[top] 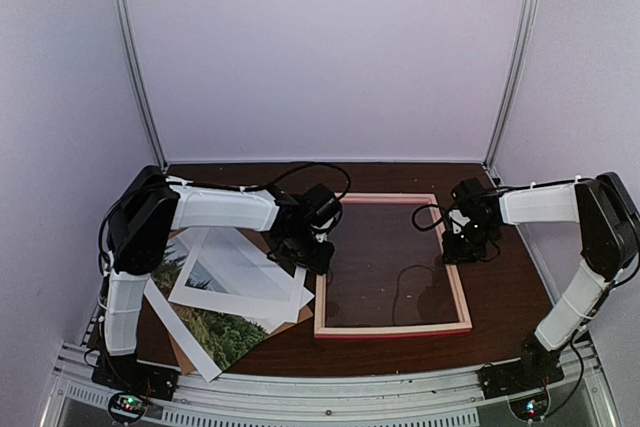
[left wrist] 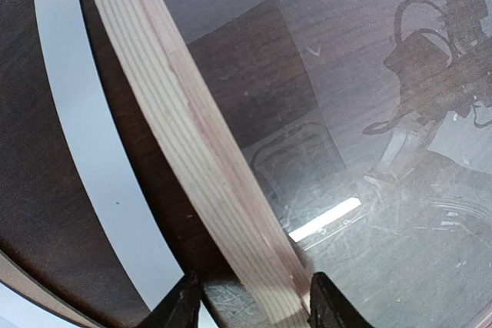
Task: Put the photo into the frame
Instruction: Adjust the glass panel in the frame body.
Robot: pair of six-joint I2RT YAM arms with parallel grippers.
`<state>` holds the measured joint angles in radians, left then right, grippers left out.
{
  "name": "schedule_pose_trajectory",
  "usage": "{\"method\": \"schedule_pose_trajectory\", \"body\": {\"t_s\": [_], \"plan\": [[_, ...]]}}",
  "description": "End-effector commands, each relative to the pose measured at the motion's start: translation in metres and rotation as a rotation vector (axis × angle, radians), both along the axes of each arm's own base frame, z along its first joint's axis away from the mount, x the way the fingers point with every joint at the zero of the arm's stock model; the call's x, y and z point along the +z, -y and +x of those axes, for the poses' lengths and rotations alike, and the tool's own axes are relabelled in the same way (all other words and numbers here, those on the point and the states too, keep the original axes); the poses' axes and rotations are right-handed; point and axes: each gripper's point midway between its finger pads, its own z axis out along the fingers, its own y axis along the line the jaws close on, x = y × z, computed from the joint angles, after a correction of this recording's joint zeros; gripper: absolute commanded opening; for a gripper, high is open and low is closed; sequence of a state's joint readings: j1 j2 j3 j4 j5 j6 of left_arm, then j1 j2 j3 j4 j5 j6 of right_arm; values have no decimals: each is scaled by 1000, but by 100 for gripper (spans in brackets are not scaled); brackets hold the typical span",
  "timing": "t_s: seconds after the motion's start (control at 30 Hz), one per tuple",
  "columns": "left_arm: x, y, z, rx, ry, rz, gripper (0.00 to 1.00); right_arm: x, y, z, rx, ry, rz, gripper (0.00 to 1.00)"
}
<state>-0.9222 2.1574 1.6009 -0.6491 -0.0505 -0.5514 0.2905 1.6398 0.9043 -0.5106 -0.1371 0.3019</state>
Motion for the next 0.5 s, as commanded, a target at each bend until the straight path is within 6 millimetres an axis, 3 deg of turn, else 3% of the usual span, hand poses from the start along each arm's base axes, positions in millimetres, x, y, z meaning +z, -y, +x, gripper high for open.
{"method": "schedule_pose_trajectory", "body": {"t_s": [0.0,0.17,0.3,0.47], "plan": [[-8,-15,-9,7,-29,82,50,0,3,-4,-6,-1,3,30],[23,-1,7,-17,36,28,52,1,4,-4,-11,3,10,29],[43,1,31,11,90,-27,54,3,4,-4,-13,14,14,30],[46,-3,68,68,139,-102,56,2,4,-3,-14,12,22,30]]}}
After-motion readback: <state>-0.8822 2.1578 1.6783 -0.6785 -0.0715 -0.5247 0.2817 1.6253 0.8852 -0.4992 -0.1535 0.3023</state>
